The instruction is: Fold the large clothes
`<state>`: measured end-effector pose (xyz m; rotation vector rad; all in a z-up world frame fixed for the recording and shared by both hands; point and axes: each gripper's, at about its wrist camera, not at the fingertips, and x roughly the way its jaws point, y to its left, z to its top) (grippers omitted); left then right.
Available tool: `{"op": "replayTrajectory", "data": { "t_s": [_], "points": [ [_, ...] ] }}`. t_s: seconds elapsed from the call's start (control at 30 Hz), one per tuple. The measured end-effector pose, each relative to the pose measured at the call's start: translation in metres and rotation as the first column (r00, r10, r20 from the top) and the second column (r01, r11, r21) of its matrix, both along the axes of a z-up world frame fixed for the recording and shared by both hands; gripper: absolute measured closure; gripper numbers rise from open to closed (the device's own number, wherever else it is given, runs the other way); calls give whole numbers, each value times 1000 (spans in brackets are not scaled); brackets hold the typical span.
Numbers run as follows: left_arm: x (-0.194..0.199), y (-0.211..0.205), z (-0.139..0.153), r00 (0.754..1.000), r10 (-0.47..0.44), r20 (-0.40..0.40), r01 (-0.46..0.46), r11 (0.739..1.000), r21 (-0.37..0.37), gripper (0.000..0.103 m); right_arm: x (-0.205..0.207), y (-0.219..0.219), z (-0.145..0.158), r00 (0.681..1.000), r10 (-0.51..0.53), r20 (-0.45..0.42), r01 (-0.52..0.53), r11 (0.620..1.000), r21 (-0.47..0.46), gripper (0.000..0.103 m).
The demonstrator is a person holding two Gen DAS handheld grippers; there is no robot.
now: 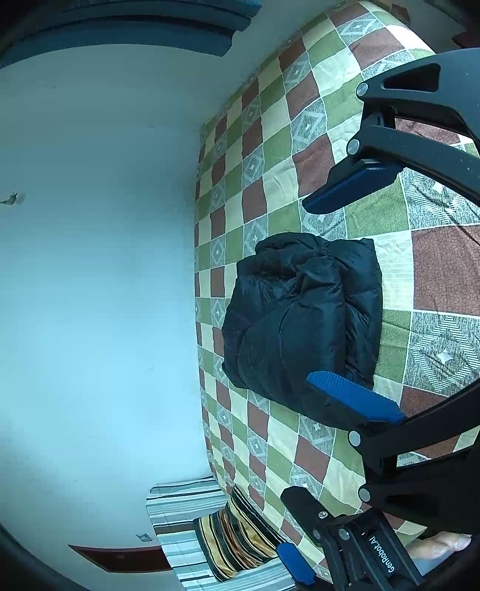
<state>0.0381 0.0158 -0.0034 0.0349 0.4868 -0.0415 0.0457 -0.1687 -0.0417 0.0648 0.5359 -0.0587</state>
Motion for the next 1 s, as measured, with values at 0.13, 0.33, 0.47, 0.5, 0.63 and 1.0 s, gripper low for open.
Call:
{"op": "replayTrajectory", "data": {
  "t_s": [0.13,0.33,0.47,0.5,0.63,1.0],
  "points": [
    [-3,1,3,1000,1,14,-1,1000,-7,2,-2,0,1,1000,4,3,-4,1000,0,17],
    [-4,-2,1,999,31,9,-31,999,16,2,-2,0,1,1000,3,4,-3,1000,-1,17],
    [-3,-2,0,1000,20,6,-21,1000,14,2,-2,2,0,1000,2,3,-2,1000,-2,17],
    [-3,-2,0,1000,19,6,-19,1000,14,2,-3,2,0,1000,2,2,-2,1000,-3,17],
    [-1,-3,-3,1000,8,-3,-8,1000,21,2,-2,2,-1,1000,5,-4,-5,1000,-3,17],
    [7,-3,-10,1000,-9,-6,9,1000,20,2,4,-3,-9,1000,8,-26,-8,1000,7,17]
  ]
}}
